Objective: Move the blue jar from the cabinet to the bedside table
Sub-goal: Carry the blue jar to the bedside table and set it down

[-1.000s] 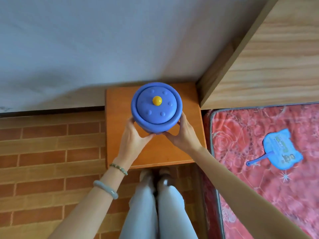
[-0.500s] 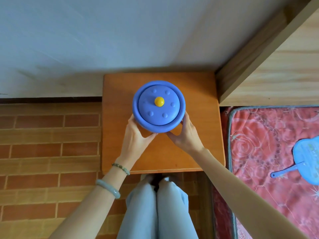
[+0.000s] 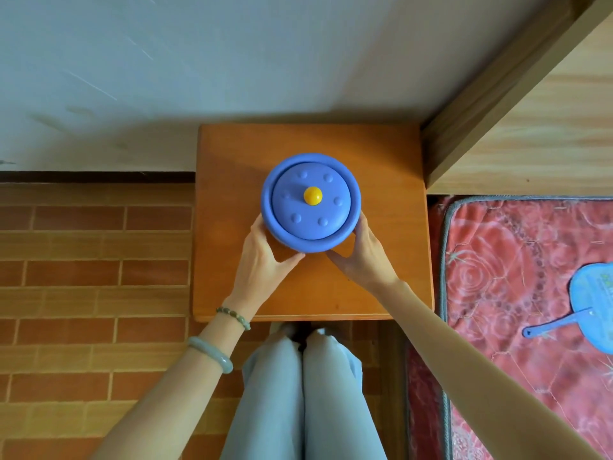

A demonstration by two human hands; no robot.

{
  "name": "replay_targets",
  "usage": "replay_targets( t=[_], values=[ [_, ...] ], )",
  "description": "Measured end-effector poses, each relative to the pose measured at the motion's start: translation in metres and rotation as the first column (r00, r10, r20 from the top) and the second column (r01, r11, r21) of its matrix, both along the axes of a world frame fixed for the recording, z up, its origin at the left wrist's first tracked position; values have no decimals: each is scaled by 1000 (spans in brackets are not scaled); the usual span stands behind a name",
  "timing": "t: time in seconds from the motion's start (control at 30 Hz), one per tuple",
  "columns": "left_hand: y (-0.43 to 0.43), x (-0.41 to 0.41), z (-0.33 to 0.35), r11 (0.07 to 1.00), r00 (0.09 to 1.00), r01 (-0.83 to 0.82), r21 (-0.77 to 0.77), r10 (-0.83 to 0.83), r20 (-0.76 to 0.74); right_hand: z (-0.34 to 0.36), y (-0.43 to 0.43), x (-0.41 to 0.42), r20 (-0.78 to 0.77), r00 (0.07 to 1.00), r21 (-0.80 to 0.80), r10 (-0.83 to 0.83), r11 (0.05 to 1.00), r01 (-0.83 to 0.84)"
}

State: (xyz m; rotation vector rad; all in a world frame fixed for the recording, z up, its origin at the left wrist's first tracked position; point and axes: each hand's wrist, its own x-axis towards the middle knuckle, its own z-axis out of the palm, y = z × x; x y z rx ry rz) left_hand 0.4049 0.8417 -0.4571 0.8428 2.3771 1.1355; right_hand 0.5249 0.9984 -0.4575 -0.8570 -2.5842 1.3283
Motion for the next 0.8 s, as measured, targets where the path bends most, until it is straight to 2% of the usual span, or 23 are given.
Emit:
replay_targets(
  t=[0.13,0.23,0.37,0.47,0.53,0.8],
  values=[
    [-11,-9,13,973,985,135,-188,-152,-77,21,6,12,152,981,28,119,992,-125],
    [-25,-8,44,912,965,127,-391,-204,-163,53,7,23,305,933,40,194,976,-216],
    [-37,-8,114,901,967,64,-429,-162,-196,122,6,33,409,883,150,230,938,-314],
    [-40,-12,173,904,947,58,-423,-184,-263,188,7,34,385,900,213,204,929,-302],
    [-41,-14,216,908,917,52,-416,-208,-340,233,6,31,307,930,281,204,914,-294],
    [-42,-16,371,943,734,37,-331,-250,-631,400,2,11,57,973,551,225,806,-218]
  ],
)
